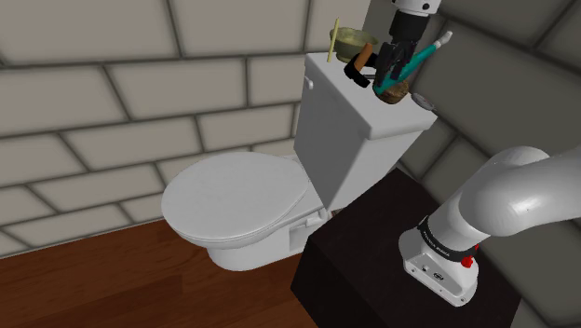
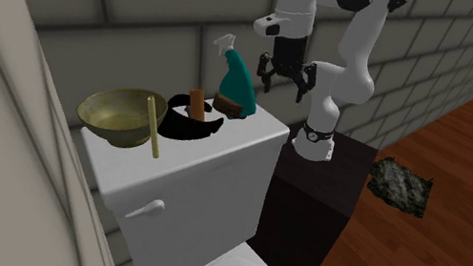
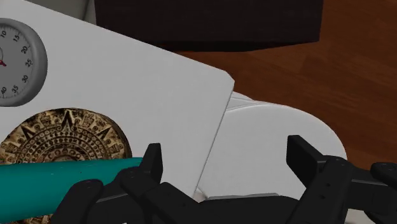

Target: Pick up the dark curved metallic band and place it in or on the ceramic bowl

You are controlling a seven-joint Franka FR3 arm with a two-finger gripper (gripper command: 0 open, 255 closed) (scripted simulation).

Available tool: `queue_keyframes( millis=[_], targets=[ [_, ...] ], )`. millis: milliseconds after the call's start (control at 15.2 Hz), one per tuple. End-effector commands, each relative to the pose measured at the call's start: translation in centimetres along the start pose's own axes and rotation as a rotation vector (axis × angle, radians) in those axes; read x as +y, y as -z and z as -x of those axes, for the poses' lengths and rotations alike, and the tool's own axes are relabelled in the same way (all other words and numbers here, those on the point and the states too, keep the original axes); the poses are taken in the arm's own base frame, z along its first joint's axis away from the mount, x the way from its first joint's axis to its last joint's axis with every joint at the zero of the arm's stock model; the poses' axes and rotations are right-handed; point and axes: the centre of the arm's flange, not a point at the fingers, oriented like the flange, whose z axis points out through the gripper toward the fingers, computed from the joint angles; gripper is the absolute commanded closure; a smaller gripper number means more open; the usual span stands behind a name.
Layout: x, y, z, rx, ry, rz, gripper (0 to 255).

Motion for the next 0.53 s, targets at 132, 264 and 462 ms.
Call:
queue_keyframes(
  millis=[132,264,462],
  targets=[
    [3.6,-0.7,-3.3,0.047,0.018,0.001,0],
    [5.3,-1.0,-4.9,0.07,0.026,0.0,0],
    [7.8,-1.4,-7.5,0.105,0.039,-0.001,0]
  ],
)
